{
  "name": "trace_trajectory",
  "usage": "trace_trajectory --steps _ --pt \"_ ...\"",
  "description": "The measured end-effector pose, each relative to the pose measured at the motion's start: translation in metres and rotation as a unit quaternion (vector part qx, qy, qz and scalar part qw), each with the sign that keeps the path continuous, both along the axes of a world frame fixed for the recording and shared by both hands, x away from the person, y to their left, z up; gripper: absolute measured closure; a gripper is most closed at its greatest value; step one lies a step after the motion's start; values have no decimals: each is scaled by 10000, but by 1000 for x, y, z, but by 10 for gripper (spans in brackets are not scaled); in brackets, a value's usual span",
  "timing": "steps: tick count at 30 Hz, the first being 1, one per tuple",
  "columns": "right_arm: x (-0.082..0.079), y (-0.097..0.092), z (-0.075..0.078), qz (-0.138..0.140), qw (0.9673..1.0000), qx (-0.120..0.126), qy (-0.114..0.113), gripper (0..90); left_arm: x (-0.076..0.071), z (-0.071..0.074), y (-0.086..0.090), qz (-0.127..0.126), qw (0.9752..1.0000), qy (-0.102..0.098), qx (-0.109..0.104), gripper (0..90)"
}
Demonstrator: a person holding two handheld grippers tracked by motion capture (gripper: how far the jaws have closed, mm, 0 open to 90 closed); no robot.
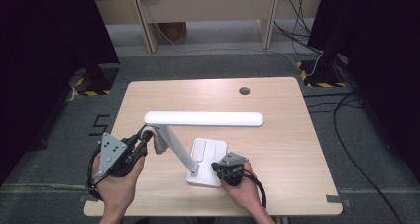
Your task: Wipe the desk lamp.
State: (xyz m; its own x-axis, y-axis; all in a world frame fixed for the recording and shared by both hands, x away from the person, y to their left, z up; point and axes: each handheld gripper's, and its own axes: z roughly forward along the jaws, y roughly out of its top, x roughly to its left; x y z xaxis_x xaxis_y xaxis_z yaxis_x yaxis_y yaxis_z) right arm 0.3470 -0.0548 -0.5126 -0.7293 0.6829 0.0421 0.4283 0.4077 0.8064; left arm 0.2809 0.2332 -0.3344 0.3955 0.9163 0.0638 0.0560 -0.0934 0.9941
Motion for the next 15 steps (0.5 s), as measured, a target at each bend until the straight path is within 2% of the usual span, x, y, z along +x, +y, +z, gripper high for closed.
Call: trace_trajectory --steps 5,15 --pt "0 0 0 -8 10000 3 4 883 2 3 5 22 9999 6 -130 831" --pt "0 0 0 -9 10000 8 0 883 2 0 0 -4 10000 4 -48 831"
